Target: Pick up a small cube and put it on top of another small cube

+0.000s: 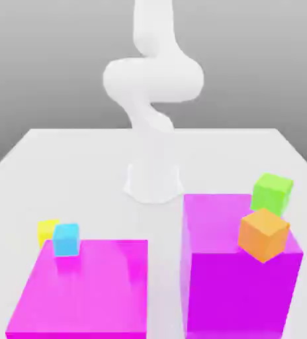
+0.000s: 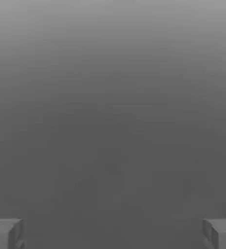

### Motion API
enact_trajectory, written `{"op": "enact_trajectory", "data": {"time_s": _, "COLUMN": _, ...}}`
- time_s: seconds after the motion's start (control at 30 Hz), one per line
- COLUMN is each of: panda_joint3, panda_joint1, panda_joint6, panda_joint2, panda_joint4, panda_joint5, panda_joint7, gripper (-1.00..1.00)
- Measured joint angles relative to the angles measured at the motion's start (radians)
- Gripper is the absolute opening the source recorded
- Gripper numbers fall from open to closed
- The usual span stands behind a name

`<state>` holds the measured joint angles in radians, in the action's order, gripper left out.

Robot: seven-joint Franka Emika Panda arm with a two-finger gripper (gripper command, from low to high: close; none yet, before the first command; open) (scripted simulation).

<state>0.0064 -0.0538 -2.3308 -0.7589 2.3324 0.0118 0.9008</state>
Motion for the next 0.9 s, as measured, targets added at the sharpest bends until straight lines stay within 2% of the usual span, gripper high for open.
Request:
{"op": "enact_trajectory", "data": {"time_s": 0.43, "panda_joint3": 0.049, "panda_joint1": -0.279, "panda_joint6": -0.160, "panda_joint2": 0.214, "panda_joint4": 0.169, "panda_joint5": 0.053, "panda_joint7": 0.533, "gripper": 0.00}}
{"op": "enact_trajectory", "data": {"time_s": 0.9, "panda_joint3": 0.083, "panda_joint1": -0.540, "panda_joint6": -0.331, "panda_joint2": 0.442, "panda_joint4": 0.349, "panda_joint5": 0.061, "panda_joint7": 1.136, "gripper": 0.00}}
